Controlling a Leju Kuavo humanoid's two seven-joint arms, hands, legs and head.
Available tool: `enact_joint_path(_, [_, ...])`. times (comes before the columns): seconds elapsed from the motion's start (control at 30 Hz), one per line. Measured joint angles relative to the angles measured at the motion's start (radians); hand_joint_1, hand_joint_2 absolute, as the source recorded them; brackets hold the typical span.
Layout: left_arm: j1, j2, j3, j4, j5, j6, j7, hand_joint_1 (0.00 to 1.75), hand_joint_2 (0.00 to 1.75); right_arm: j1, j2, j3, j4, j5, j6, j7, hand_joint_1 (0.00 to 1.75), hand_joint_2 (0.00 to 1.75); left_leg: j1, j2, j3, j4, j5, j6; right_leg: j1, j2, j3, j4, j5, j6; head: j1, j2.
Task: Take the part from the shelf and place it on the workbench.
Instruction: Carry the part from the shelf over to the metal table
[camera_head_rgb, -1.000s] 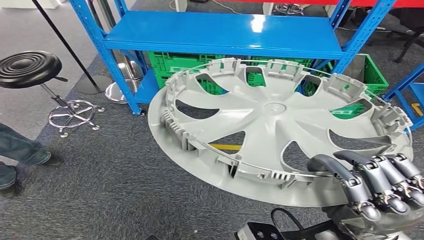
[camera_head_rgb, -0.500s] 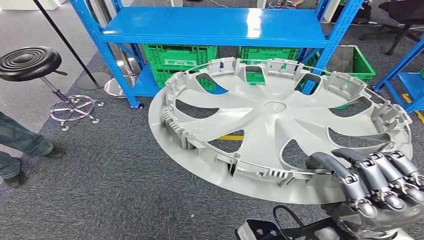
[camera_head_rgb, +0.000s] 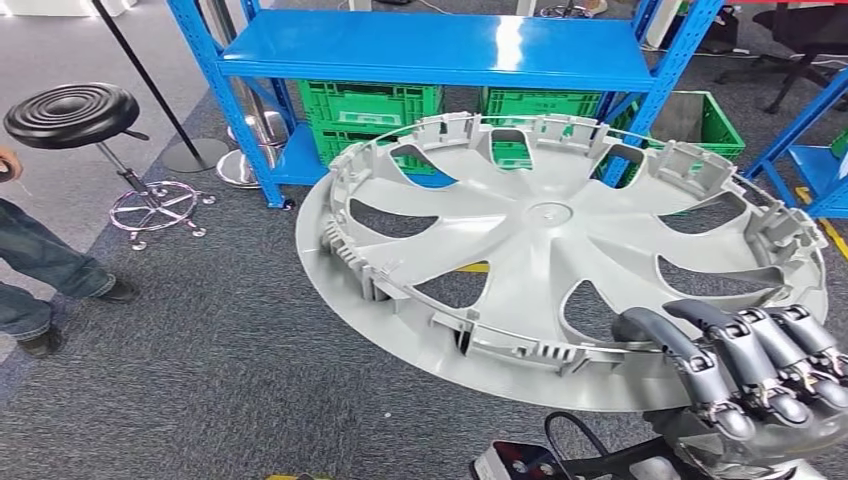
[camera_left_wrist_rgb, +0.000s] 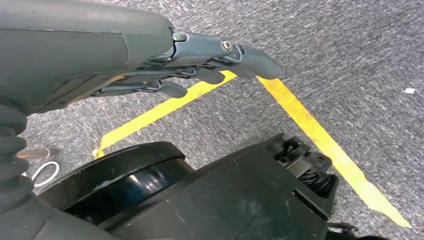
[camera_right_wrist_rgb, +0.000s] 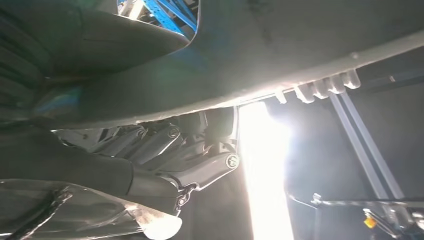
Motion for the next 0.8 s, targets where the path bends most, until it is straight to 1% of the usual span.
enact_joint_path(0.03, [0.0, 0.0, 0.0, 0.0, 0.0, 0.0, -0.001, 0.0, 1.75, 0.0, 0.0, 0.0, 0.0, 0.0, 0.0, 0.0, 1.75, 1.75, -0.002, 0.0, -0.004, 0.005, 0.003, -0.005, 0.001, 0.001, 0.01, -0.02, 0.001, -0.005, 0.0, 0.0])
enact_joint_path(0.1, [0.0, 0.0, 0.0, 0.0, 0.0, 0.0, -0.003, 0.0, 1.75, 0.001, 0.0, -0.001, -0.001, 0.0, 0.0, 0.001, 1.75, 1.75, -0.003, 0.0, -0.011, 0.008, 0.011, -0.015, 0.002, 0.002, 0.006, -0.018, 0.008, -0.018, -0.001, 0.0])
enact_joint_path(0.13, [0.0, 0.001, 0.0, 0.0, -0.001, -0.001, -0.005, 0.0, 1.75, 0.001, 0.0, -0.002, -0.001, 0.0, 0.0, 0.001, 1.75, 1.75, -0.002, -0.001, -0.014, 0.012, 0.008, -0.021, 0.001, 0.001, 0.003, -0.018, 0.012, -0.024, -0.001, 0.0])
enact_joint_path(0.17, [0.0, 0.001, 0.0, 0.0, -0.001, -0.001, -0.006, 0.0, 1.75, 0.0, 0.0, -0.002, -0.001, 0.0, 0.0, 0.002, 1.75, 1.75, 0.0, -0.002, -0.02, 0.026, -0.005, -0.027, 0.0, 0.0, 0.001, -0.019, 0.016, -0.03, -0.002, 0.0])
enact_joint_path(0.2, [0.0, 0.001, 0.0, 0.0, -0.001, -0.001, -0.009, 0.0, 1.75, 0.0, 0.0, -0.002, -0.001, 0.001, 0.0, 0.003, 1.75, 1.75, 0.002, -0.003, -0.034, 0.061, -0.031, -0.033, -0.002, -0.001, -0.001, -0.021, 0.021, -0.037, -0.005, 0.0])
enact_joint_path(0.23, [0.0, 0.001, 0.0, 0.0, -0.001, -0.001, -0.011, 0.0, 1.75, 0.0, 0.0, -0.002, -0.001, 0.001, 0.0, 0.004, 1.75, 1.75, 0.004, -0.004, -0.056, 0.118, -0.068, -0.039, -0.003, -0.003, -0.005, -0.021, 0.024, -0.041, -0.007, 0.0])
enact_joint_path(0.27, [0.001, 0.002, 0.0, 0.0, -0.001, -0.001, -0.012, 0.0, 1.75, 0.0, 0.0, -0.002, -0.001, 0.001, 0.0, 0.005, 1.75, 1.75, 0.006, -0.004, -0.084, 0.188, -0.106, -0.043, -0.002, -0.003, -0.01, -0.02, 0.027, -0.044, -0.01, 0.0])
enact_joint_path(0.3, [0.001, 0.002, 0.0, 0.0, -0.002, -0.002, -0.013, 0.0, 1.75, 0.0, 0.0, -0.002, -0.001, 0.001, 0.0, 0.007, 1.75, 1.75, 0.008, -0.004, -0.109, 0.255, -0.135, -0.046, -0.002, -0.004, -0.016, -0.02, 0.03, -0.045, -0.011, 0.0])
enact_joint_path(0.33, [0.002, 0.002, 0.0, 0.0, -0.002, -0.002, -0.014, 0.0, 1.75, 0.0, 0.0, -0.002, -0.001, 0.001, 0.0, 0.008, 1.75, 1.75, 0.009, -0.004, -0.122, 0.295, -0.148, -0.047, -0.002, -0.004, -0.021, -0.019, 0.033, -0.045, -0.011, 0.0])
enact_joint_path(0.37, [0.003, 0.002, 0.0, 0.0, -0.002, -0.002, -0.014, 0.0, 1.75, 0.0, 0.0, -0.002, -0.001, 0.001, 0.0, 0.01, 1.75, 1.75, 0.01, -0.004, -0.117, 0.297, -0.14, -0.047, -0.002, -0.003, -0.024, -0.018, 0.036, -0.045, -0.012, 0.0])
enact_joint_path(0.4, [0.003, 0.002, 0.0, 0.0, -0.002, -0.002, -0.014, 0.0, 1.75, 0.0, 0.0, -0.002, -0.001, 0.001, 0.0, 0.012, 1.75, 1.75, 0.011, -0.004, -0.093, 0.259, -0.115, -0.045, -0.002, -0.003, -0.026, -0.017, 0.037, -0.044, -0.012, 0.0])
enact_joint_path(0.43, [0.003, 0.002, 0.0, 0.0, -0.002, -0.002, -0.015, 0.0, 1.75, 0.0, 0.0, -0.002, -0.001, 0.001, 0.0, 0.015, 1.75, 1.75, 0.012, -0.004, -0.055, 0.191, -0.081, -0.042, -0.002, -0.003, -0.027, -0.016, 0.038, -0.042, -0.012, 0.0])
enact_joint_path(0.47, [0.002, 0.003, 0.0, 0.0, -0.002, -0.002, -0.015, 0.0, 1.75, 0.0, 0.0, -0.002, -0.001, 0.001, 0.0, 0.019, 1.75, 1.75, 0.011, -0.004, -0.017, 0.12, -0.054, -0.039, 0.0, -0.002, -0.027, -0.016, 0.04, -0.04, -0.013, 0.0])
enact_joint_path(0.5, [0.002, 0.003, 0.0, 0.0, -0.002, -0.002, -0.016, 0.0, 1.75, -0.001, 0.0, -0.002, -0.001, 0.001, 0.0, 0.022, 1.75, 1.75, 0.01, -0.005, 0.013, 0.059, -0.036, -0.035, 0.002, -0.002, -0.03, -0.014, 0.041, -0.037, -0.013, 0.0])
enact_joint_path(0.53, [0.001, 0.003, 0.0, 0.0, -0.002, -0.002, -0.016, 0.0, 1.75, -0.002, 0.0, -0.002, -0.001, 0.001, 0.0, 0.025, 1.75, 1.75, 0.01, -0.006, 0.028, 0.021, -0.029, -0.033, 0.004, -0.001, -0.035, -0.011, 0.041, -0.035, -0.014, 0.0])
enact_joint_path(0.6, [0.001, 0.002, 0.0, 0.0, -0.002, -0.003, -0.017, 0.0, 1.75, -0.003, 0.0, -0.002, -0.001, 0.001, 0.0, 0.029, 1.75, 1.75, 0.009, -0.006, 0.028, 0.002, -0.03, -0.032, 0.007, -0.002, -0.045, -0.007, 0.044, -0.035, -0.013, 0.0])
enact_joint_path(0.67, [0.002, 0.002, 0.0, 0.0, -0.003, -0.004, -0.017, 0.0, 1.75, -0.003, 0.0, -0.002, -0.001, 0.001, 0.0, 0.032, 1.75, 1.75, 0.007, -0.007, 0.023, 0.002, -0.027, -0.029, 0.006, -0.002, -0.047, -0.01, 0.048, -0.036, -0.013, 0.0])
enact_joint_path(0.8, [0.002, 0.001, 0.0, 0.0, -0.003, -0.005, -0.017, 0.0, 1.75, -0.004, 0.0, -0.002, -0.001, 0.001, 0.0, 0.041, 1.75, 1.75, 0.003, -0.006, 0.019, 0.003, -0.023, -0.021, 0.001, -0.002, -0.047, -0.019, 0.057, -0.024, -0.013, 0.0])
